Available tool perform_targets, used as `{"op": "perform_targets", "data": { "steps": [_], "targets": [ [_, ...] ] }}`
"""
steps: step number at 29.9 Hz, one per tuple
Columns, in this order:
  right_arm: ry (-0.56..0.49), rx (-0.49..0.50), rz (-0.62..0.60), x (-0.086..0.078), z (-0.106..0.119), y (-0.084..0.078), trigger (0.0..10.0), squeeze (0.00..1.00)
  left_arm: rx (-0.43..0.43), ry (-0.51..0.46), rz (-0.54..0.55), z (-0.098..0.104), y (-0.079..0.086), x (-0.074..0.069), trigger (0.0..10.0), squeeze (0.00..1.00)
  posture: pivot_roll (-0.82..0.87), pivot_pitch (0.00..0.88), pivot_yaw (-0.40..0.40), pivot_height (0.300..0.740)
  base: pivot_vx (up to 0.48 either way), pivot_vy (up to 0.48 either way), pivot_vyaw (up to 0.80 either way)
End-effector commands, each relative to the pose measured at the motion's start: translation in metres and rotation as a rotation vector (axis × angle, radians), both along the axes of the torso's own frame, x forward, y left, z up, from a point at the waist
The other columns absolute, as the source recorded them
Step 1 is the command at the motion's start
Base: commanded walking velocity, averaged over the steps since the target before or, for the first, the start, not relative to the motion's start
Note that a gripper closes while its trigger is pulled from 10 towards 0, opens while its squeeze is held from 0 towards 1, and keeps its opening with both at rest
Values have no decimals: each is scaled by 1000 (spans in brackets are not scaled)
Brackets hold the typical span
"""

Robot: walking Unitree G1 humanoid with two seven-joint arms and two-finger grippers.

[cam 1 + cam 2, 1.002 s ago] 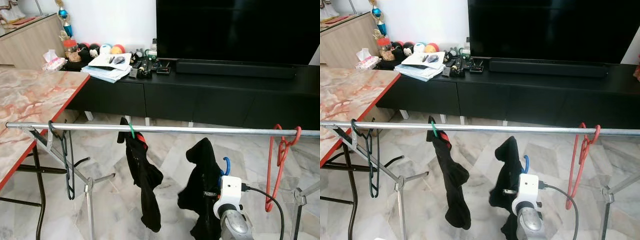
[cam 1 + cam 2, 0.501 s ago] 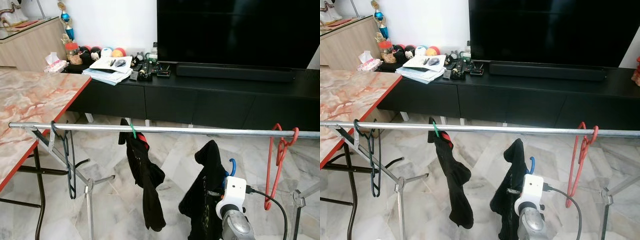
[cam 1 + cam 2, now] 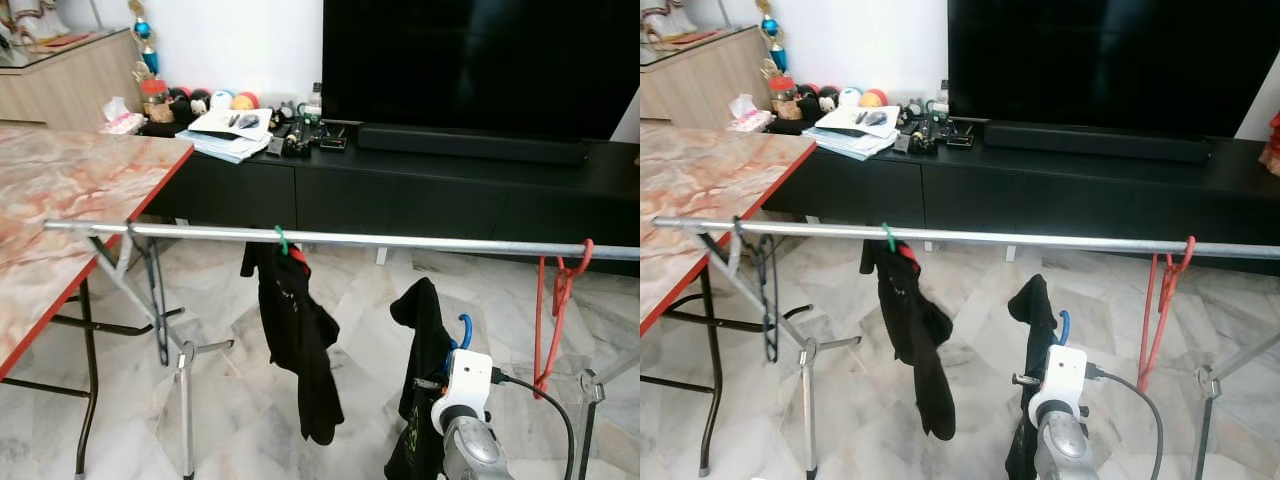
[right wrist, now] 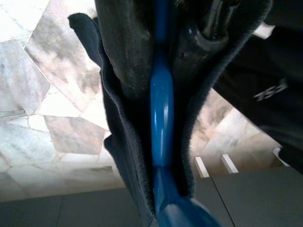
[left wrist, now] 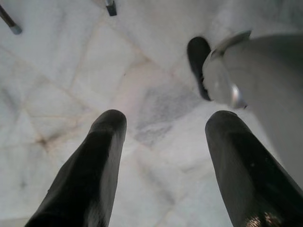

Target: Hang hanger

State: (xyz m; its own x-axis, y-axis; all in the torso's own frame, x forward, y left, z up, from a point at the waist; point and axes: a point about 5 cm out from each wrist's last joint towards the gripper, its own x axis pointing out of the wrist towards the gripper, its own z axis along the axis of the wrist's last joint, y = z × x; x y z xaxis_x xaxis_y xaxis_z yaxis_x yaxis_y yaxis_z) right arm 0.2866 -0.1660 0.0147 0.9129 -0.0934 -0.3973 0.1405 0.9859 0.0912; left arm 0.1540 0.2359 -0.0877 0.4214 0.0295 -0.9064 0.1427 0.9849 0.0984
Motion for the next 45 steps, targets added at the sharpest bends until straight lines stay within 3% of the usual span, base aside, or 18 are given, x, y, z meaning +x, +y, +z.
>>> {"op": "perform_targets", "data": {
  "steps": [1, 25, 33, 45],
  "targets": [
    [-15, 1, -2, 5, 5, 0, 10000, 0, 5, -6, 11, 1, 1, 2, 10000, 0, 59, 5, 34, 740, -307, 0, 0],
    [36, -8, -36, 6, 1, -3, 10000, 0, 4, -12, 20, 2, 2, 4, 10000, 0, 67, 31, 34, 740, -305, 0, 0],
    [40, 0, -38, 7, 0, -2, 10000, 0, 4, -13, 23, 2, 1, 5, 10000, 0, 69, 33, 33, 740, -308, 0, -672],
    [53, -19, -20, 9, 0, -2, 10000, 0, 9, -14, 23, 2, 2, 5, 10000, 0, 71, 31, 32, 740, -201, 0, 0]
  ]
}}
